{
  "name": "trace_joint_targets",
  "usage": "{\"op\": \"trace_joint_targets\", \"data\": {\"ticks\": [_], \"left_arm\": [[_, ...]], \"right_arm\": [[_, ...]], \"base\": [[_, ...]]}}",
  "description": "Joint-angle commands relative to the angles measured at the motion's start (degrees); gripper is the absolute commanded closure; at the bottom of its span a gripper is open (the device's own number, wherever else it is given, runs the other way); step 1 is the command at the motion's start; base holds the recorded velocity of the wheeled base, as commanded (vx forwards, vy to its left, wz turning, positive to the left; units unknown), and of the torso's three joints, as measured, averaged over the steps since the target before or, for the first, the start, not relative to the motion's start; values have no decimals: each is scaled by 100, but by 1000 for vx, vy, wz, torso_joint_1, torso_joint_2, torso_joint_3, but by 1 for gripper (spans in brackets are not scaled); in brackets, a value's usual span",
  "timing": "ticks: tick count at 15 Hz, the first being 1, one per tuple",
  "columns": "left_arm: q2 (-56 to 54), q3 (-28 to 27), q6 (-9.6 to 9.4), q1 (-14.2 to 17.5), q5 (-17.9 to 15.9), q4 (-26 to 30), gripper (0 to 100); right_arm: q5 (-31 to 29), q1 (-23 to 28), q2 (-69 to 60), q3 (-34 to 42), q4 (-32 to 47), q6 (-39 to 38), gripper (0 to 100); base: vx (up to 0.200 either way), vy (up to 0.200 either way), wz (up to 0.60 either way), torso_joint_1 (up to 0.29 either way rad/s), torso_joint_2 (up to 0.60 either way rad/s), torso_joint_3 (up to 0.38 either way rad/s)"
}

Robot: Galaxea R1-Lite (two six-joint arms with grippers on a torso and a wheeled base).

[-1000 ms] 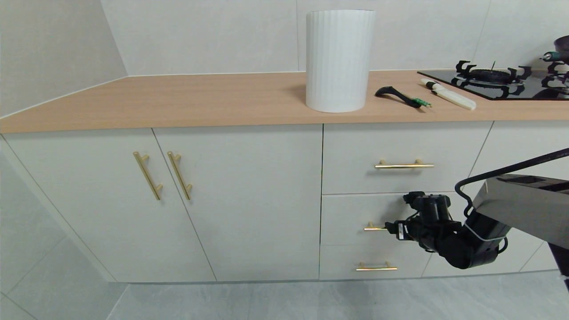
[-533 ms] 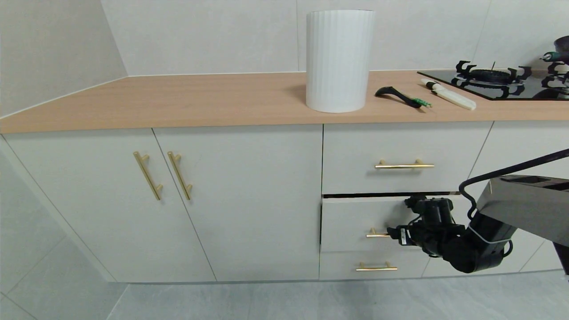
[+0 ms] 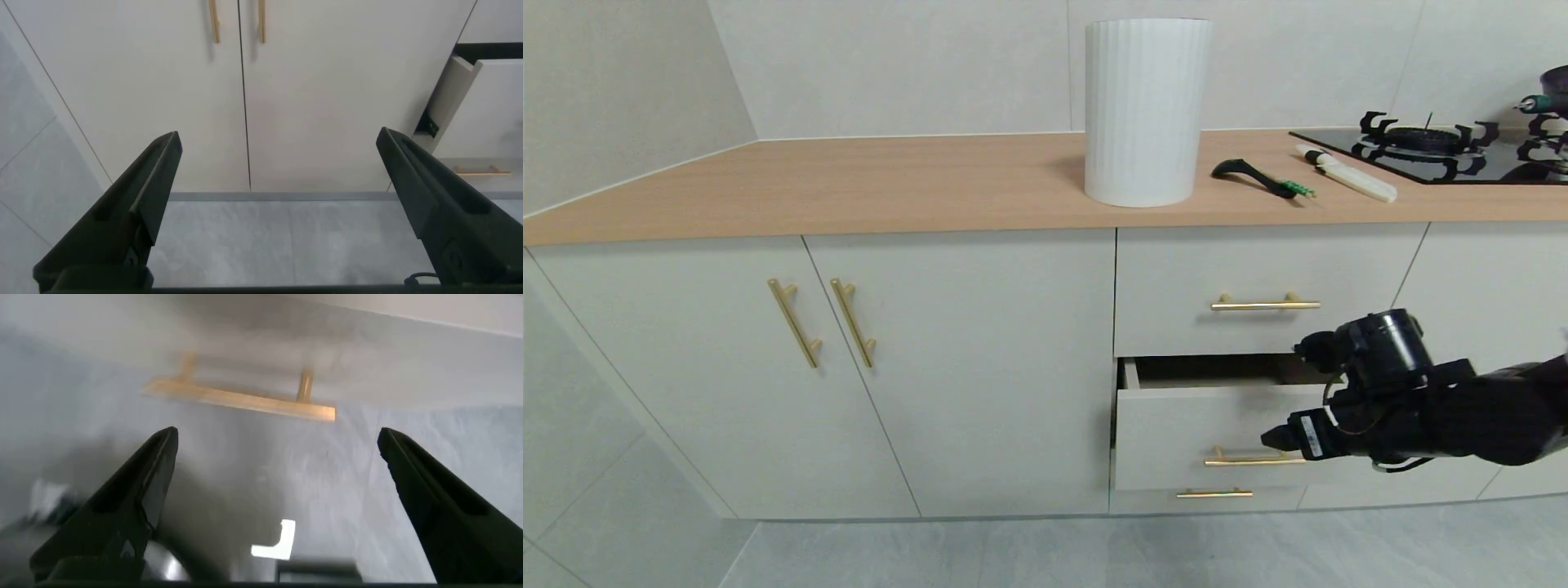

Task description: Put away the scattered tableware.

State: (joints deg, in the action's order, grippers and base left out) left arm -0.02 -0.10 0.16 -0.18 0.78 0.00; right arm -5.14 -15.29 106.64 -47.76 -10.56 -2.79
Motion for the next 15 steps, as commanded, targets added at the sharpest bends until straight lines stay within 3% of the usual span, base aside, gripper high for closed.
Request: {"op": "trace_joint_targets", "data": {"ticks": [1, 6, 11, 15], "left_arm": [[2, 1, 2, 1, 1, 0, 0], [2, 1, 2, 1, 1, 0, 0], [2, 1, 2, 1, 1, 0, 0], [2, 1, 2, 1, 10, 0, 0]], "right_arm": [[101, -203, -1295, -321, 643, -28, 0], [-66, -141, 199, -418, -904, -257, 0], [-540, -150, 1087, -805, -1309, -398, 0], [-549, -150, 1210, -796, -1607, -485, 0]], "base": [[0, 0, 0, 0, 0, 0], [0, 0, 0, 0, 0, 0], [0, 0, 0, 0, 0, 0], [0, 0, 0, 0, 0, 0]]}}
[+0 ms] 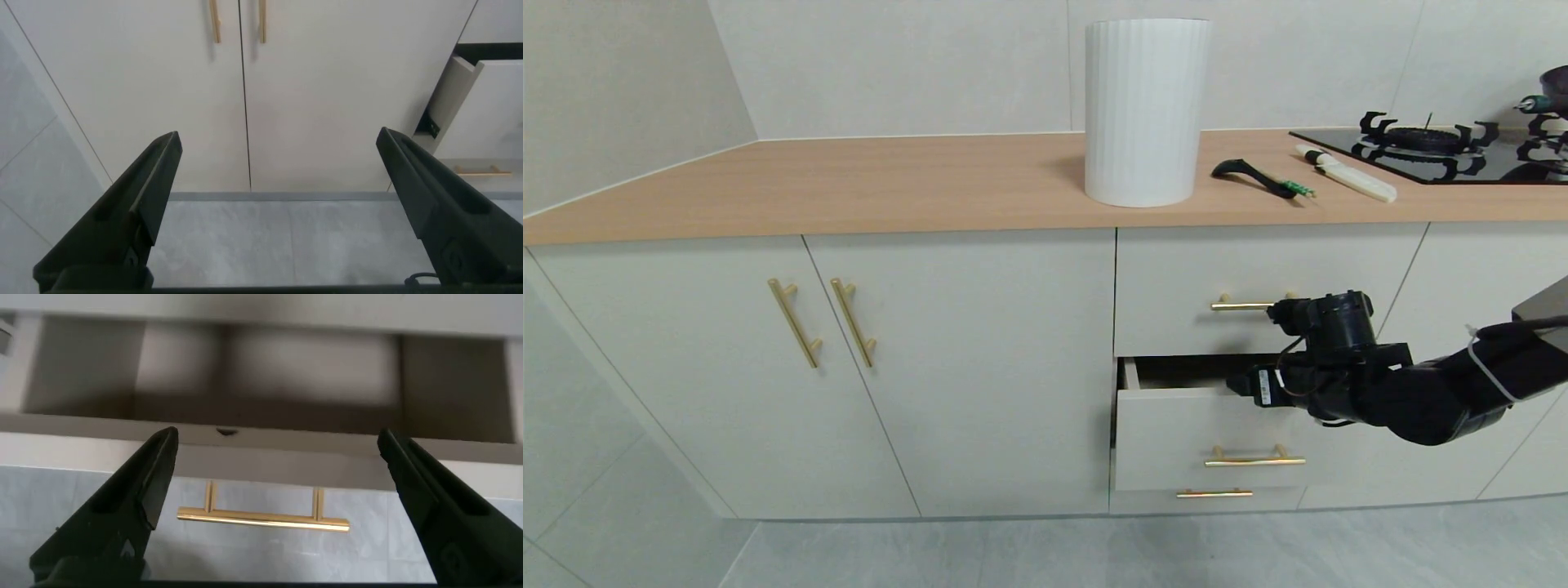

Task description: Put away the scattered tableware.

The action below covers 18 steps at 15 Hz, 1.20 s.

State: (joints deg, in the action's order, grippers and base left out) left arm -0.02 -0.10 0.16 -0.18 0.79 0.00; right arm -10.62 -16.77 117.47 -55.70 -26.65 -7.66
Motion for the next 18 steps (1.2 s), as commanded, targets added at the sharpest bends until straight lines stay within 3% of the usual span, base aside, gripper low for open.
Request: {"op": "trace_joint_targets", "data": {"ticks": [1, 5, 8, 18], "left_arm": [[2, 1, 2, 1, 0, 0, 0], [2, 1, 2, 1, 0, 0, 0], [2, 1, 2, 1, 0, 0, 0], [2, 1, 2, 1, 0, 0, 0]], "right_arm": [[-2, -1, 127, 6, 2, 1, 0], [7, 8, 74, 86, 72, 45, 0], [25, -1, -154, 112, 599, 89, 0], [324, -221, -2184, 244, 4449, 89, 0]], "base": [[0, 0, 0, 0, 0, 0], [0, 0, 0, 0, 0, 0], [0, 0, 0, 0, 0, 0], [0, 0, 0, 0, 0, 0]]}}
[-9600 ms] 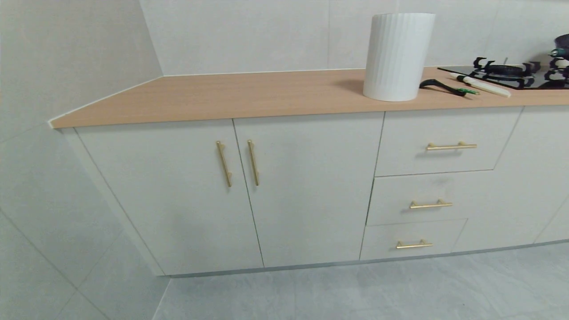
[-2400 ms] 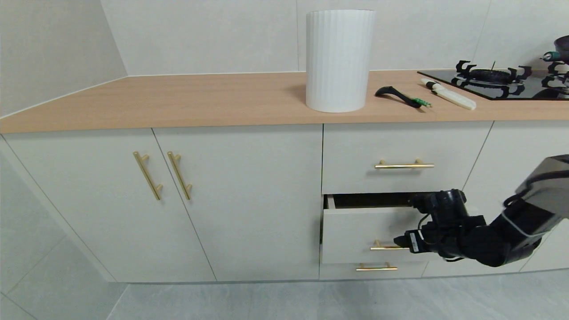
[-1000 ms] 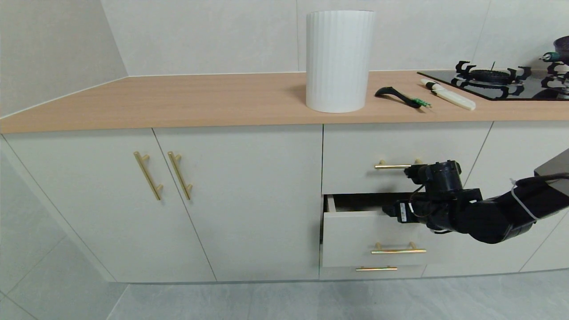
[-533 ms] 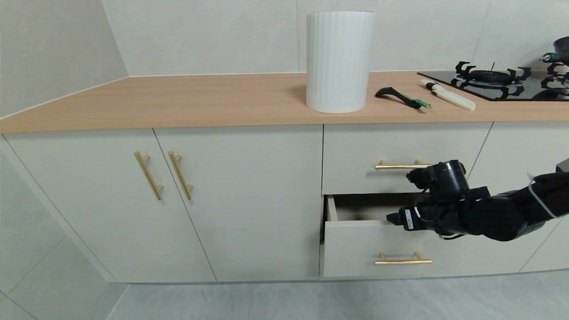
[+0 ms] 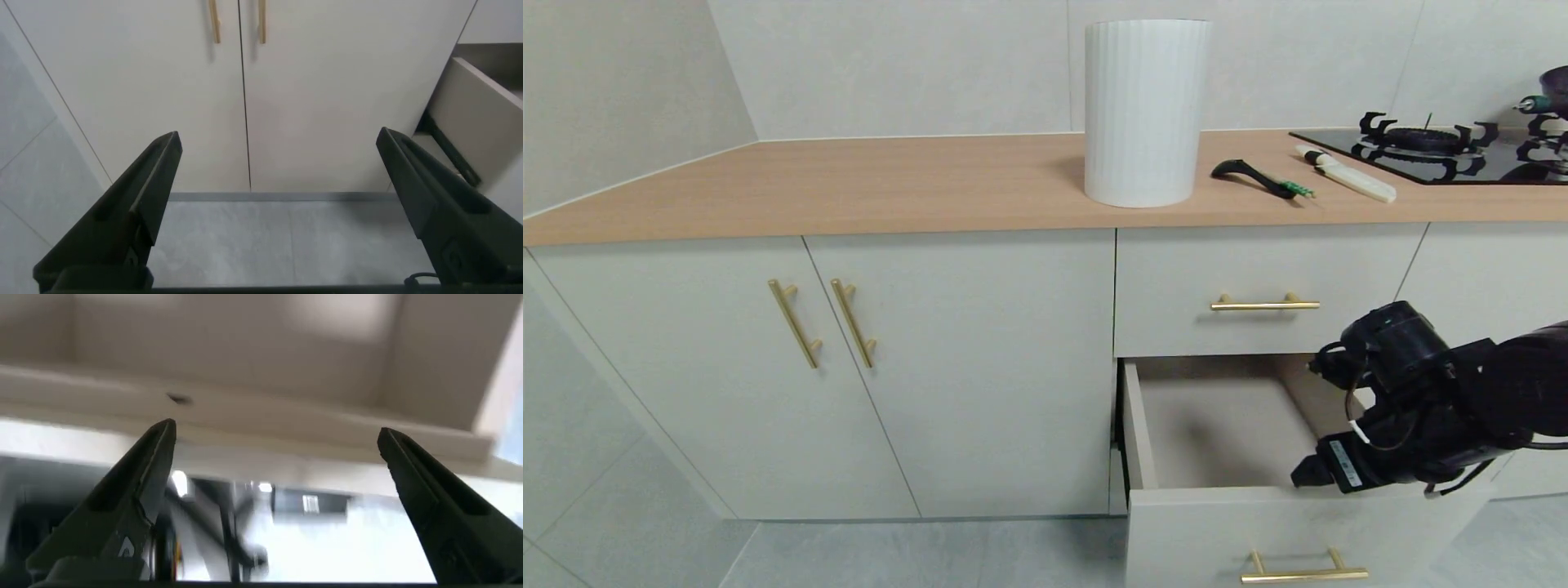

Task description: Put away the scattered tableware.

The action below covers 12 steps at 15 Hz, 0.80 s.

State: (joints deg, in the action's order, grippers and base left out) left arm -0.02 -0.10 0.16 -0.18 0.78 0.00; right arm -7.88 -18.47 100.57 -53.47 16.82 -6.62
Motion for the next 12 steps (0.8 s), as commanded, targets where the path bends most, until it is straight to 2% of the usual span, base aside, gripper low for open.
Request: {"op": "trace_joint_targets", "data": {"ticks": [1, 2, 4, 9, 12], "left_arm": [[2, 1, 2, 1, 1, 0, 0], [2, 1, 2, 1, 1, 0, 0], [2, 1, 2, 1, 1, 0, 0], [2, 1, 2, 1, 10, 0, 0], [2, 1, 2, 1, 1, 0, 0]], "right_arm": [[225, -96, -776, 21, 506, -15, 0], [418, -139, -1040, -15, 796, -15, 0], [454, -289, -1119, -15, 682, -41, 0], [427, -315, 305, 65, 93, -76, 0], [427, -368, 551, 223, -171, -76, 0]], "base": [[0, 0, 0, 0, 0, 0], [0, 0, 0, 0, 0, 0], [0, 0, 0, 0, 0, 0], [0, 0, 0, 0, 0, 0], [0, 0, 0, 0, 0, 0]]}}
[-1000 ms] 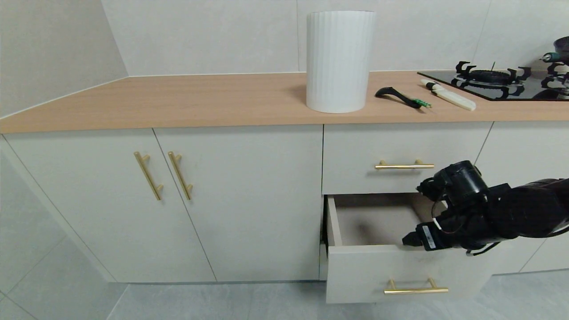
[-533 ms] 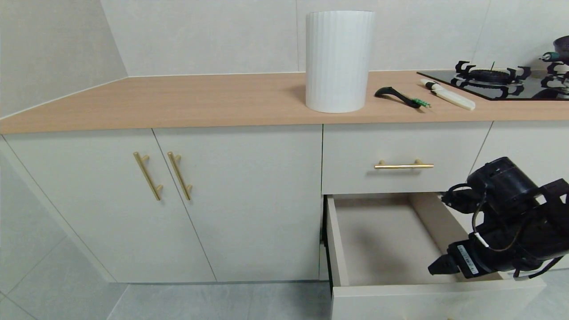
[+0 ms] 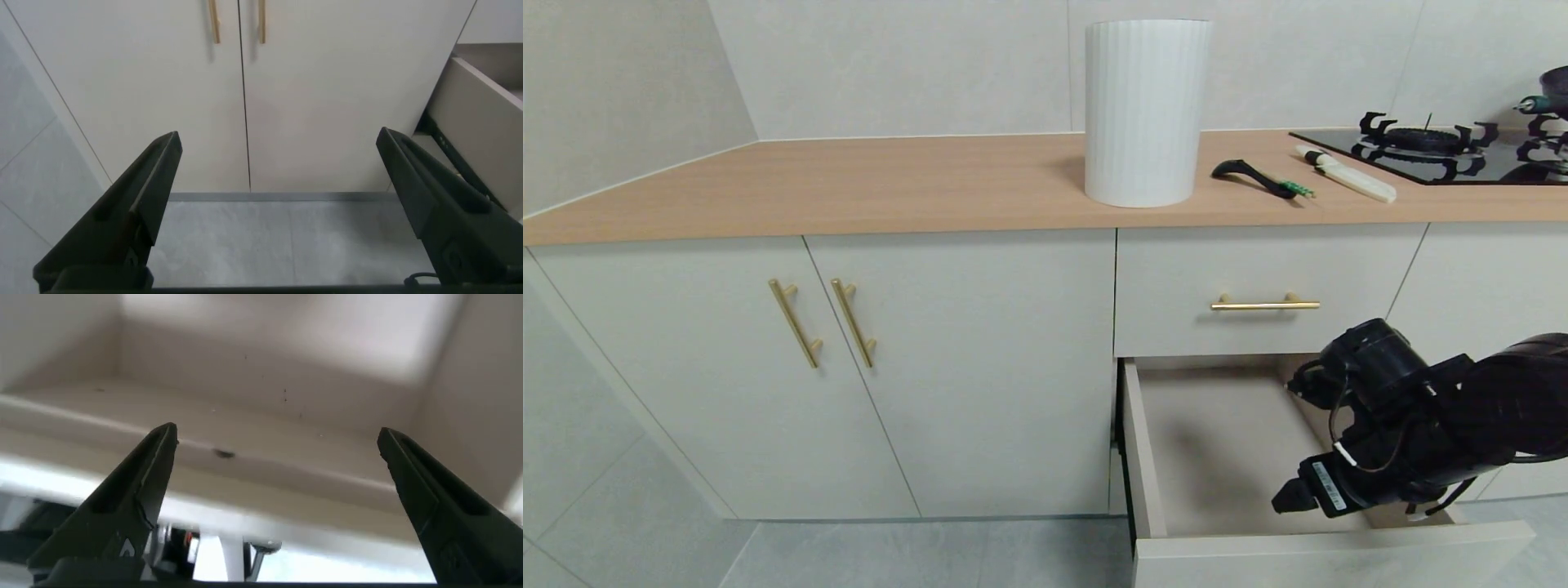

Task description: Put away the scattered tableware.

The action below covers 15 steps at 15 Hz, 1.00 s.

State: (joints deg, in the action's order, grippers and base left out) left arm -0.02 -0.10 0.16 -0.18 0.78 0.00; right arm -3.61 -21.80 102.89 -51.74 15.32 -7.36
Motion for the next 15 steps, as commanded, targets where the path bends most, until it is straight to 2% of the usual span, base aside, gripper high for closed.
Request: {"op": "trace_joint_targets", "data": {"ticks": [1, 6, 8, 15], "left_arm": [[2, 1, 2, 1, 1, 0, 0], [2, 1, 2, 1, 10, 0, 0], [2, 1, 2, 1, 10, 0, 0], [2, 1, 2, 1, 1, 0, 0]], "right_arm": [[9, -70, 320, 76, -3, 7, 0], [36, -123, 170, 313, 50, 60, 0], [27, -229, 100, 348, 313, 60, 0], [36, -782, 12, 305, 1922, 60, 0]], "base": [[0, 0, 0, 0, 0, 0], [0, 0, 0, 0, 0, 0], [0, 0, 0, 0, 0, 0], [0, 0, 0, 0, 0, 0]]}}
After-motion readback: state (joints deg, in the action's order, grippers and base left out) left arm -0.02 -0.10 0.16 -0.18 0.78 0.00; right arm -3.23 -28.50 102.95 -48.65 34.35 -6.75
